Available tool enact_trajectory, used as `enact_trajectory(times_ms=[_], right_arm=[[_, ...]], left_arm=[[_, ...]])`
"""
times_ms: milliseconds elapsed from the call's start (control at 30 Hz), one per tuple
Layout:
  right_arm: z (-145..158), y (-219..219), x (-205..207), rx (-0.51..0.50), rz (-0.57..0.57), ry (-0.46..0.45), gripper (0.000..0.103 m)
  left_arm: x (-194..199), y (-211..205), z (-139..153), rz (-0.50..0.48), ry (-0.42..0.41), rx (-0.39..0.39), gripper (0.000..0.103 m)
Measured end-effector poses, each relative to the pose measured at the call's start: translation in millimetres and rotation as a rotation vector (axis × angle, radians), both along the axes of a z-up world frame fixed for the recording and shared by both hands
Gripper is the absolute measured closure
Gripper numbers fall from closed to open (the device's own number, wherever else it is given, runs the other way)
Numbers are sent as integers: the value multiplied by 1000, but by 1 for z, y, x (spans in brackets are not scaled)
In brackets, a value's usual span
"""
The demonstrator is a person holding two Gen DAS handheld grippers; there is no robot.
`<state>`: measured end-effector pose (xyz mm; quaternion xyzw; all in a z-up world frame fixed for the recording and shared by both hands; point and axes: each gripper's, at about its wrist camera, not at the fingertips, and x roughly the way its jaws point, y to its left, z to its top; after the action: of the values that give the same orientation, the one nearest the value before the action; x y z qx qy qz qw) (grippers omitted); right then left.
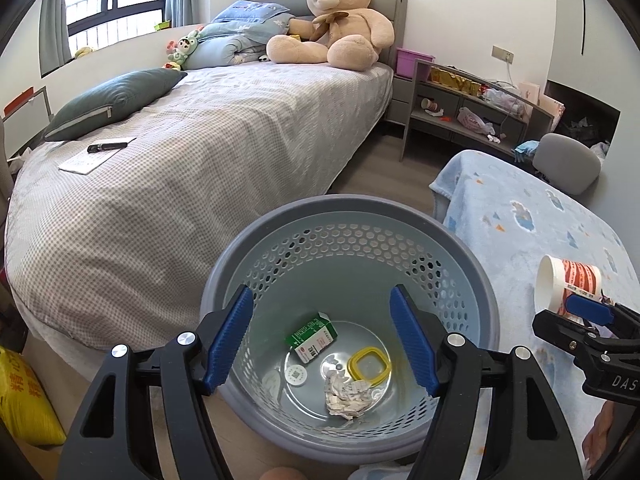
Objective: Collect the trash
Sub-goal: 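Move both open grippers back from the basket toward the table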
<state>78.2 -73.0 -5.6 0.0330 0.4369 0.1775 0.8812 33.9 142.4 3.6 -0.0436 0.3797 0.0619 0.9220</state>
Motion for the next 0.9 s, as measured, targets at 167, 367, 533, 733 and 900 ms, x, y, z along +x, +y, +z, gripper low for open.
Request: enact_trajectory(times_ms=[167,367,533,733,900], right_arm=[[3,-25,-13,8,-62,-3,15],[6,-60,-30,25,-137,-2,15],[12,-85,-44,17,-185,-7,14],[14,-114,-59,0,-231,-5,13],[16,-141,-70,-33,-277,-6,13]], left_arm=[[-3,-13,3,-30,-11,-8,35],[-5,-31,6,-75,-21,-13,31],[-5,-43,6,-101,-15,-25,31],[-5,-59,8,-128,-18,-33,31],[-5,-71,9,-153,-21,-41,31]])
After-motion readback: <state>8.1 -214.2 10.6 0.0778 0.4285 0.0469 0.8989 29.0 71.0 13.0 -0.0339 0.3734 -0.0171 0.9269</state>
